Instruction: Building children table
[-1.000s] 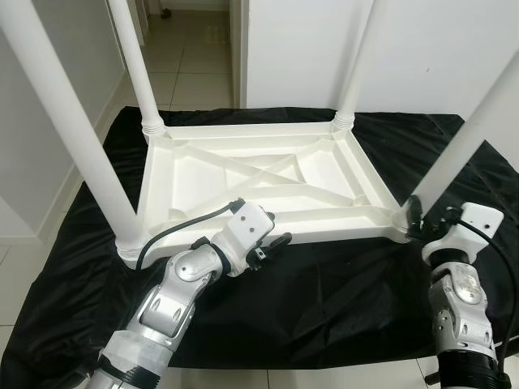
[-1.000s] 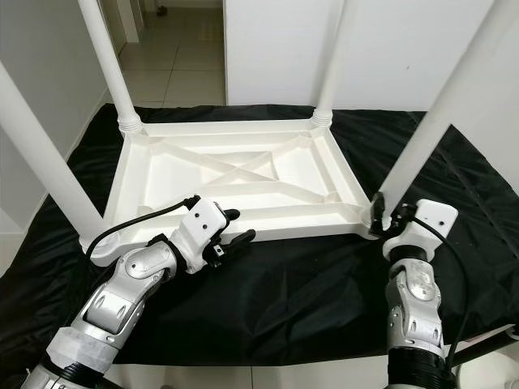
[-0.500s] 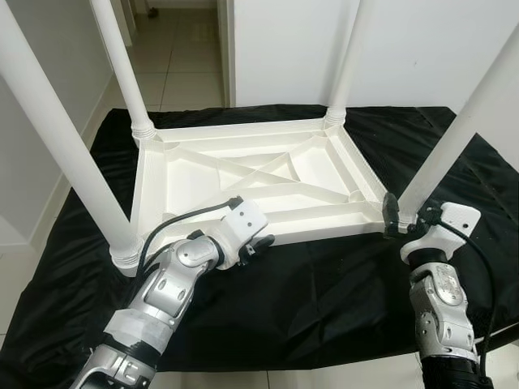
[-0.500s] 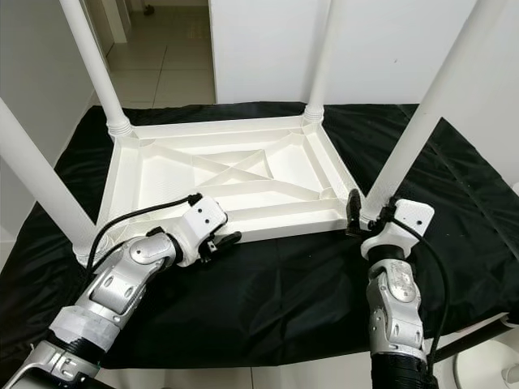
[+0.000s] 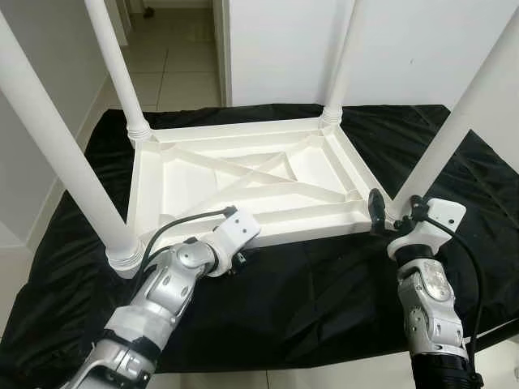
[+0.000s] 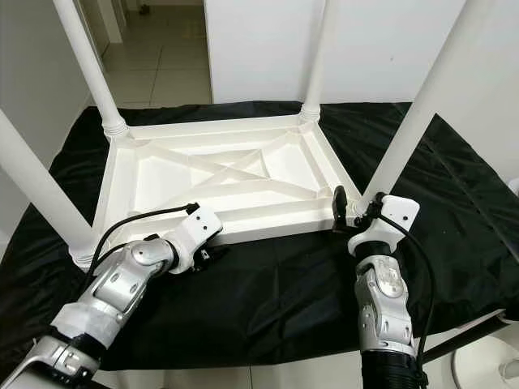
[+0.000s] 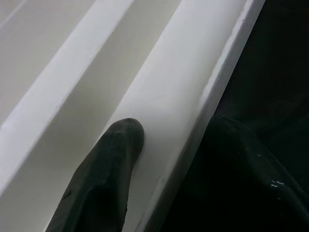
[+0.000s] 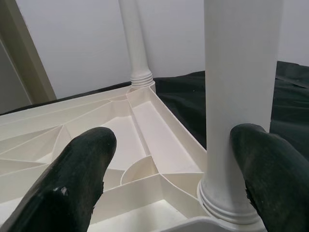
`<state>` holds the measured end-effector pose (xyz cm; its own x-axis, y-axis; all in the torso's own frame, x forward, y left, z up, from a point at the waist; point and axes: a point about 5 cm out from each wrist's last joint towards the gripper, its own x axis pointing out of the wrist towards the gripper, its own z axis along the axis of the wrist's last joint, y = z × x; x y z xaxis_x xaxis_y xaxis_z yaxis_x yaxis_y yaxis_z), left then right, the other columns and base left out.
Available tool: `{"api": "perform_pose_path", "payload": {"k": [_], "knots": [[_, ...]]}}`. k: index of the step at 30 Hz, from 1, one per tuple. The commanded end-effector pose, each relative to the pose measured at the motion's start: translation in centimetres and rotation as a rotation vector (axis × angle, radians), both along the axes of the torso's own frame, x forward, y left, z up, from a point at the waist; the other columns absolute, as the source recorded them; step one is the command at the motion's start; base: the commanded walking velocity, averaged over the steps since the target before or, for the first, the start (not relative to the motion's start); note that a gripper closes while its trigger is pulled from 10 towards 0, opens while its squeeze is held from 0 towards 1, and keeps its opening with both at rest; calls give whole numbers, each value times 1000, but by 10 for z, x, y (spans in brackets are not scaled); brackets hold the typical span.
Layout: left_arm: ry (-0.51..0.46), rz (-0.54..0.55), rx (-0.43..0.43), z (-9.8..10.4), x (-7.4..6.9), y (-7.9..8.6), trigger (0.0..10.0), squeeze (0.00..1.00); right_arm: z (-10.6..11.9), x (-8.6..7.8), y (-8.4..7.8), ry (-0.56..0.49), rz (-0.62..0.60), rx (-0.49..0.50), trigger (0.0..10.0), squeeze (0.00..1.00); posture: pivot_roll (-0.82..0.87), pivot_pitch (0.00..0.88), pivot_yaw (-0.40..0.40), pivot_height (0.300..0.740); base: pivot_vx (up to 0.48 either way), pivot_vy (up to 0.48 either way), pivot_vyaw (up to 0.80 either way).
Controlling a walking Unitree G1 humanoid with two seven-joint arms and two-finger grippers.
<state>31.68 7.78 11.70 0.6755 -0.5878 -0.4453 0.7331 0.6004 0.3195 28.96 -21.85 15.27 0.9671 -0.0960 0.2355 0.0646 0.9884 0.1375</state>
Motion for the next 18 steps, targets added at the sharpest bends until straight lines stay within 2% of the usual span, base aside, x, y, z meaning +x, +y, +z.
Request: {"api": "perform_pose_path", "payload": {"k": [1, 3, 4, 5, 6, 7, 9, 13, 17, 18], "knots": [[-5, 82, 17, -2, 5, 7, 10000, 0, 1, 3, 6, 3, 24, 9, 10000, 0, -45, 24, 10, 740, 0, 0, 0], [2, 98, 5, -1, 6, 8, 10000, 0, 1, 3, 7, 3, 25, 9, 10000, 0, -45, 24, 10, 740, 0, 0, 0], [-5, 112, -1, 0, 7, 9, 8941, 0, 1, 4, 8, 4, 27, 9, 10000, 0, -45, 25, 8, 740, 0, 0, 0], [-10, 125, -13, 1, 8, 10, 7216, 0, 1, 4, 8, 5, 29, 8, 10000, 0, -45, 25, 8, 740, 0, 0, 0], [-8, 135, -29, 2, 9, 10, 4784, 0, 0, 4, 8, 6, 30, 8, 10000, 0, -45, 25, 8, 740, 0, 0, 0], [-8, 135, -29, 2, 9, 10, 4784, 0, 0, 4, 8, 6, 30, 8, 10000, 0, -45, 25, 8, 740, 0, 0, 0], [-10, 151, -54, 4, 9, 10, 1255, 0, 0, 4, 8, 8, 30, 8, 10000, 0, -46, 28, 6, 740, 0, 0, 0], [-9, 159, -51, 5, 10, 11, 392, 0, 0, 3, 8, 12, 31, 7, 10000, 0, -48, 30, 4, 740, 0, 0, 0], [-10, 163, -47, 5, 10, 12, 510, 0, 0, 4, 7, 14, 31, 7, 10000, 0, -48, 30, 4, 740, 0, 0, 0], [-16, 167, -48, 6, 11, 11, 2431, 0, -1, 4, 7, 16, 28, 6, 10000, 0, -47, 31, 4, 740, 0, 0, 0]]}}
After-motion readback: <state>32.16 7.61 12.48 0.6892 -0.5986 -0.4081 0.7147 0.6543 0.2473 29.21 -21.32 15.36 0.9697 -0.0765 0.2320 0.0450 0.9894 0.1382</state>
